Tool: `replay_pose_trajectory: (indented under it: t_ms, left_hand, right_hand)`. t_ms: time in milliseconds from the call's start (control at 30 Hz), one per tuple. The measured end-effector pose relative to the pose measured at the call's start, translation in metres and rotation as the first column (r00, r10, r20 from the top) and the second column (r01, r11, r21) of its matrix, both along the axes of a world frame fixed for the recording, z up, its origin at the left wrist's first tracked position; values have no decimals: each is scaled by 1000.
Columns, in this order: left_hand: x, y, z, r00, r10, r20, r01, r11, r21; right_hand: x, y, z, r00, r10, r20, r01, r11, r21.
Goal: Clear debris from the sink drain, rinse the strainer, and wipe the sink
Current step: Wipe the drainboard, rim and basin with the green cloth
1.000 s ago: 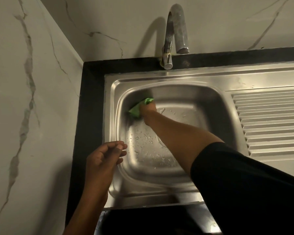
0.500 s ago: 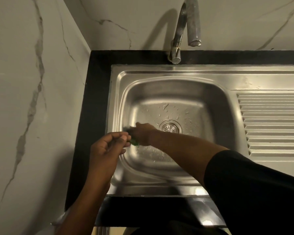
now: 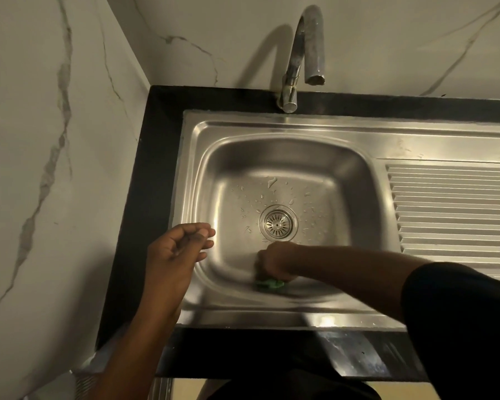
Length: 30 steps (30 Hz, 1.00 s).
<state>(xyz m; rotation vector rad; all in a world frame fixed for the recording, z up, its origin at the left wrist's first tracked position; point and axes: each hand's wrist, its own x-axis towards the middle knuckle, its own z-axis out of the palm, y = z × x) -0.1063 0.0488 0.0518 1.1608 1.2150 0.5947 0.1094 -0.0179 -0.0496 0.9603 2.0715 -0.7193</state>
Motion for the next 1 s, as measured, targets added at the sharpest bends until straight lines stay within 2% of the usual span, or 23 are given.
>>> replay_pose_trajectory:
  t_ms: [67, 100, 133, 200, 267, 333, 400, 500, 567, 667, 767, 900, 1000]
  left_hand:
    - [1, -1, -2, 1000, 11, 11, -10, 1000, -9]
    - [1, -1, -3, 1000, 13, 20, -13, 1000, -18]
    - [1, -1, -4, 1000, 13, 25, -13, 1000, -23]
    - [0, 0, -8, 1000, 13, 22, -12, 999, -32]
    - [0, -1, -11, 1000, 10, 18, -10, 999, -37]
    - [1, -1, -12, 1000, 9, 10, -8, 999, -37]
    - [1, -1, -12, 1000, -4, -3, 4, 999, -36]
    - [0, -1, -11, 1000, -8, -22, 7, 999, -35]
    - [-2, -3, -10, 1000, 12, -17, -12, 999, -33]
    - [-6, -5, -12, 999, 41, -20, -42, 999, -34]
    - [-10, -8, -14, 998, 51, -25, -52, 998, -36]
    - [-8, -12, -17, 998, 51, -26, -52, 998, -41]
    - [-2, -12, -17, 999, 45, -19, -45, 998, -49]
  right_hand:
    - [20, -4, 2, 996, 76, 44, -72, 994, -77]
    - [32, -4, 4, 998, 49, 36, -46, 994, -94]
    - [45, -2, 6, 1000, -27, 13, 28, 997, -77]
    - [74, 4, 11, 953, -291, -81, 294, 956, 21]
    - [101, 18, 15, 813, -551, -189, 574, 812, 105]
    - [117, 41, 17, 660, -694, -288, 748, 642, 168]
    - [122, 68, 15, 579, -724, -375, 815, 517, 260]
    - [114, 104, -1, 565, -716, -411, 820, 429, 380]
    - [98, 117, -21, 539, -755, -373, 832, 410, 373]
    - [69, 118, -49, 440, -807, -395, 892, 343, 294]
    - [49, 103, -61, 459, -739, -494, 888, 363, 281]
    - [33, 66, -64, 529, -595, -606, 797, 593, 113]
    - [27, 30, -66, 565, -572, -595, 717, 697, 10]
